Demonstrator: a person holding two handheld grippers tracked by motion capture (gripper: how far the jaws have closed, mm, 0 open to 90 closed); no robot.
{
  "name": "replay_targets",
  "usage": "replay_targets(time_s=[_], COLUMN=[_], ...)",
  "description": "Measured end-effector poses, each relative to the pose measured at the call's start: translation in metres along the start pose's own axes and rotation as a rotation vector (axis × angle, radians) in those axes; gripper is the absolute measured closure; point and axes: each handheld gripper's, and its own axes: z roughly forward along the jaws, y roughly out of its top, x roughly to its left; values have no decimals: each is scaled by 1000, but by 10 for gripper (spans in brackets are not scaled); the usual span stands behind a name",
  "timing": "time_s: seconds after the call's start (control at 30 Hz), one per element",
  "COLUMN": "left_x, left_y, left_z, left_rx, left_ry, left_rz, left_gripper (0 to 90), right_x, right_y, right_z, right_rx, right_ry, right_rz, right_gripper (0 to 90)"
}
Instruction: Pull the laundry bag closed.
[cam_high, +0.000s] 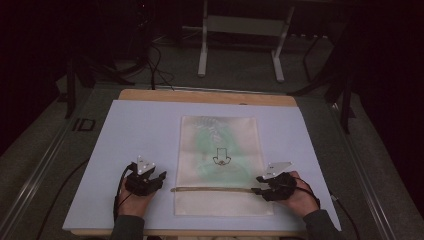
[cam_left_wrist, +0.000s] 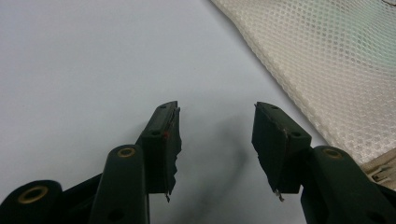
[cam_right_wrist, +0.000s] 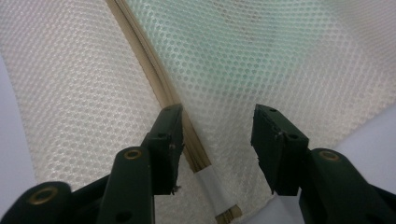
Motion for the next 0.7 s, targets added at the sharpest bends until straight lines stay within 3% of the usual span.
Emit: replay_targets(time_s=[0.3,0.7], left_x=[0,0], left_y=[-1,0], left_z=[-2,-3], left_rx=[-10,-14], left_ry=[-12,-27], left_rz=[-5,-11], left_gripper=[507,515], right_x=[10,19], right_y=[15,39], right_z=[8,15], right_rx=[63,101], right_ry=[19,55], right_rz=[-84,-159], right_gripper=[553,581])
